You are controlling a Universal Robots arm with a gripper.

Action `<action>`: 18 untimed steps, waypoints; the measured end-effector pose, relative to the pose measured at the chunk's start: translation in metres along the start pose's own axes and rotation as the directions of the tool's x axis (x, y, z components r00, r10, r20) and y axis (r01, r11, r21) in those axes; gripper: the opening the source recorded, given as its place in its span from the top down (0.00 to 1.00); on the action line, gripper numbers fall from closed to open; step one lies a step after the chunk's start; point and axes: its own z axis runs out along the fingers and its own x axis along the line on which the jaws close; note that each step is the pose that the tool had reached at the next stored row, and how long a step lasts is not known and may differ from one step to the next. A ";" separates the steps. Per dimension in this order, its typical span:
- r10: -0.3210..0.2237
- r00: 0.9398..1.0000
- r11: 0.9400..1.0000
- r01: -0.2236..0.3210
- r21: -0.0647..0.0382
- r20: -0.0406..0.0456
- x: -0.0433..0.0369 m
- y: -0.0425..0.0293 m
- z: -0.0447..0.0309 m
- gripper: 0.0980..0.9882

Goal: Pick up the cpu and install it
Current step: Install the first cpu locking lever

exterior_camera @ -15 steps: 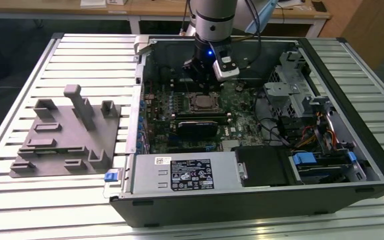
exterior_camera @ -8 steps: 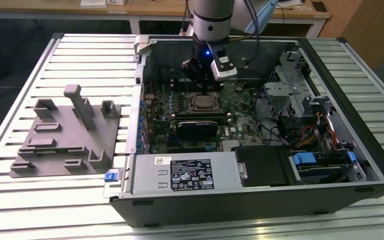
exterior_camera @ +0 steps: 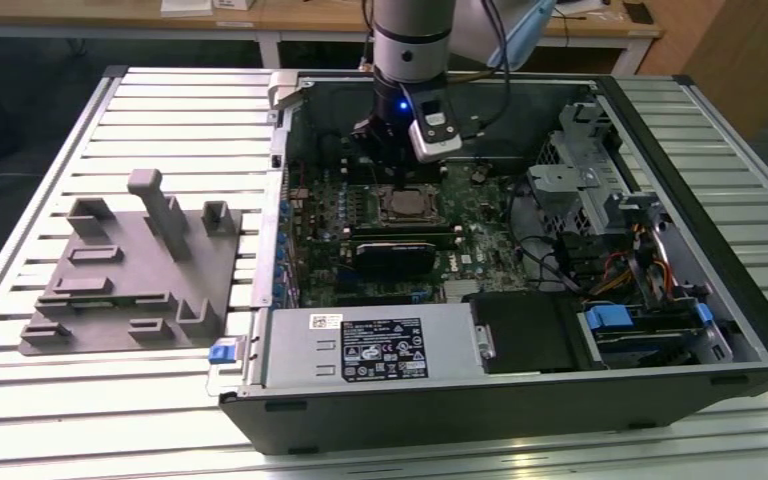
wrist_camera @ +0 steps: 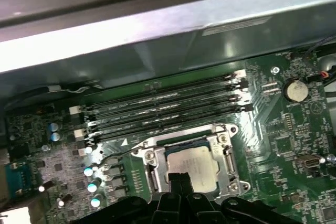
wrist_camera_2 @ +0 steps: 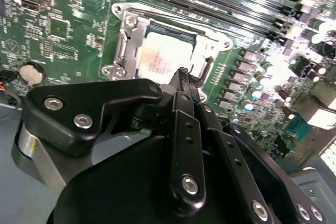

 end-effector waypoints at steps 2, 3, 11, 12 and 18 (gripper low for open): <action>0.000 1.000 1.000 0.000 0.000 0.000 0.0031 -0.0007 -0.0001 0.99; 0.000 1.000 1.000 0.000 0.000 0.000 0.0046 -0.0011 -0.0001 0.99; 0.000 1.000 1.000 0.000 0.000 0.000 0.0165 -0.0039 -0.0003 0.99; 0.000 1.000 1.000 0.000 0.000 0.000 0.0165 -0.0039 -0.0004 0.99; 0.000 1.000 1.000 0.000 0.000 0.000 0.0165 -0.0038 -0.0055 0.99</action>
